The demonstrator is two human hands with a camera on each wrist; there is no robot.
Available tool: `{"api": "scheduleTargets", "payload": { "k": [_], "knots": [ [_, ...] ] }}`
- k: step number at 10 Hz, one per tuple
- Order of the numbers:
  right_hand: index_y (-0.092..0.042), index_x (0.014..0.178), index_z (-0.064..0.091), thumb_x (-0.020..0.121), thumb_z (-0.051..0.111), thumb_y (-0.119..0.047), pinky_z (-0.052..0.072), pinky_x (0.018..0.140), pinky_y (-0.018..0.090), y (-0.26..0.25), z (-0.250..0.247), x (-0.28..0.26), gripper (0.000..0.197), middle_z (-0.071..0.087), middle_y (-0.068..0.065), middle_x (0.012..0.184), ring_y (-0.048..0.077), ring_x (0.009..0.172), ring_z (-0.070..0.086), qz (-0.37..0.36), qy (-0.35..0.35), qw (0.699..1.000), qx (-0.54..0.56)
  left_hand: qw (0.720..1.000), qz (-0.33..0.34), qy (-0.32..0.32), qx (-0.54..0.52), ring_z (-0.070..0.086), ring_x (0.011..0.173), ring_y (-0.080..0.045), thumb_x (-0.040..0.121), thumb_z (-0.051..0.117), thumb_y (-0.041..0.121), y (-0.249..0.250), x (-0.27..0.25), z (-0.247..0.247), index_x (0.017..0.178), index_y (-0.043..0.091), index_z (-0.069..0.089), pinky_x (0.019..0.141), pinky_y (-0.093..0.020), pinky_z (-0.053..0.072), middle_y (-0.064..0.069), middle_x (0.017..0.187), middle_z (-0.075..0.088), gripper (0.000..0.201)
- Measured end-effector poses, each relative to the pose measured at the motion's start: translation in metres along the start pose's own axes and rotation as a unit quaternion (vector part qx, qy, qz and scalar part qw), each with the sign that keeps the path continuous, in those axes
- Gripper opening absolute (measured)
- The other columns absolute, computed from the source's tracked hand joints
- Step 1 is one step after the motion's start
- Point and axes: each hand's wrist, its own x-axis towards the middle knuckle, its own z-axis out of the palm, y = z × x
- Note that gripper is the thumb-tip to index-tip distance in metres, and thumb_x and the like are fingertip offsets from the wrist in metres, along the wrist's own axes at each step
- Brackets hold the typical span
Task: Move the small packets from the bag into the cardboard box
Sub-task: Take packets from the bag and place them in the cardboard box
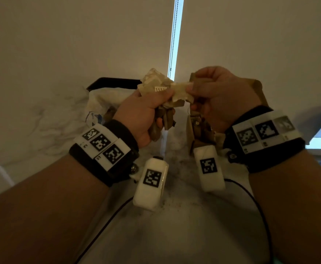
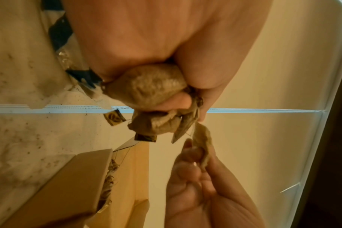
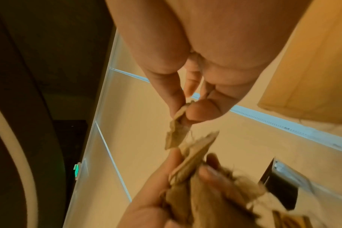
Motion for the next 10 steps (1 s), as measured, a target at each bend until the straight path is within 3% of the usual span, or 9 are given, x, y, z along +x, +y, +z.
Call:
{"api": "scheduleTargets", "payload": {
  "k": [2, 3, 4, 5, 6, 7, 8, 9, 10],
  "knots": [
    [-0.011, 0.08, 0.061, 0.083, 0.067, 0.005, 0.053, 0.057, 0.028, -0.017, -0.066, -0.016, 0.017, 0.064, 0.008, 0.075, 0.018, 0.063, 0.063, 0.007, 0.056, 0.995, -0.077, 1.0, -0.015, 0.018, -0.014, 0.056, 0.051, -0.012, 0.096, 0.063, 0.036, -0.001, 0.0, 0.002, 0.1, 0.016, 0.069, 0.037, -0.015, 0.036, -0.003, 0.065, 0.067, 0.021],
    [-0.008, 0.082, 0.069, 0.084, 0.067, 0.003, 0.053, 0.058, 0.026, -0.016, -0.093, -0.02, 0.011, 0.067, 0.01, 0.081, 0.016, 0.063, 0.065, 0.065, 0.055, 0.984, -0.155, 0.999, -0.025, 0.013, -0.021, 0.055, 0.047, -0.009, 0.096, 0.062, 0.039, 0.001, 0.0, 0.006, 0.102, 0.016, 0.068, 0.035, -0.014, 0.036, -0.002, 0.065, 0.067, 0.025],
    [-0.013, 0.078, 0.074, 0.085, 0.065, 0.003, 0.056, 0.074, 0.034, -0.012, -0.11, -0.019, 0.019, 0.069, 0.008, 0.082, 0.021, 0.071, 0.067, 0.125, 0.025, 0.959, -0.252, 0.999, -0.043, 0.001, -0.017, 0.053, 0.045, -0.008, 0.095, 0.063, 0.042, -0.002, -0.004, 0.01, 0.099, 0.018, 0.067, 0.034, -0.013, 0.035, -0.002, 0.066, 0.067, 0.025],
    [-0.01, 0.084, 0.074, 0.085, 0.06, 0.007, 0.054, 0.089, 0.043, -0.005, -0.111, -0.014, 0.022, 0.07, 0.015, 0.098, 0.029, 0.091, 0.066, 0.153, 0.001, 0.945, -0.288, 0.999, -0.044, 0.001, -0.017, 0.056, 0.052, -0.011, 0.095, 0.064, 0.04, -0.008, -0.005, 0.012, 0.098, 0.019, 0.069, 0.035, -0.014, 0.037, -0.003, 0.067, 0.069, 0.022],
    [0.003, 0.115, 0.064, 0.088, 0.056, 0.01, 0.059, 0.074, 0.028, 0.0, -0.105, -0.005, 0.029, 0.064, 0.025, 0.114, 0.02, 0.079, 0.064, 0.178, -0.007, 0.941, -0.289, 0.998, -0.054, 0.006, -0.018, 0.056, 0.056, -0.011, 0.094, 0.065, 0.039, -0.012, -0.007, 0.013, 0.092, 0.019, 0.07, 0.037, -0.014, 0.037, -0.001, 0.067, 0.069, 0.02],
    [0.002, 0.124, 0.059, 0.089, 0.055, 0.009, 0.056, 0.059, 0.023, 0.005, -0.101, 0.006, 0.037, 0.062, 0.025, 0.121, 0.017, 0.071, 0.062, 0.213, -0.014, 0.915, -0.343, 0.997, -0.068, -0.002, -0.021, 0.055, 0.059, -0.011, 0.094, 0.065, 0.039, -0.013, -0.008, 0.013, 0.091, 0.02, 0.069, 0.038, -0.013, 0.036, 0.0, 0.066, 0.069, 0.02],
    [-0.003, 0.123, 0.059, 0.091, 0.057, 0.001, 0.058, 0.072, 0.031, 0.004, -0.089, 0.007, 0.033, 0.061, 0.022, 0.126, 0.023, 0.085, 0.067, 0.226, 0.054, 0.917, -0.324, 0.997, -0.074, -0.009, -0.029, 0.055, 0.056, -0.01, 0.094, 0.064, 0.04, -0.013, -0.008, 0.011, 0.091, 0.02, 0.069, 0.037, -0.013, 0.037, -0.001, 0.066, 0.068, 0.021],
    [-0.017, 0.135, 0.054, 0.096, 0.055, -0.021, 0.05, 0.098, 0.039, 0.001, -0.094, 0.015, 0.039, 0.057, 0.005, 0.135, 0.025, 0.118, 0.058, 0.172, -0.073, 0.781, -0.595, 0.996, -0.075, -0.015, -0.042, 0.056, 0.054, -0.009, 0.095, 0.064, 0.04, -0.012, -0.007, 0.01, 0.088, 0.019, 0.069, 0.038, -0.012, 0.037, 0.0, 0.065, 0.068, 0.023],
    [-0.01, 0.113, 0.066, 0.093, 0.061, -0.022, 0.057, 0.084, 0.042, -0.02, -0.081, 0.007, 0.024, 0.068, 0.01, 0.108, 0.027, 0.096, 0.067, 0.149, 0.014, 0.85, -0.505, 0.994, -0.086, -0.023, -0.057, 0.057, 0.052, -0.008, 0.093, 0.064, 0.042, -0.009, -0.007, 0.01, 0.088, 0.018, 0.069, 0.037, -0.012, 0.037, 0.0, 0.065, 0.067, 0.025]
  ]
}}
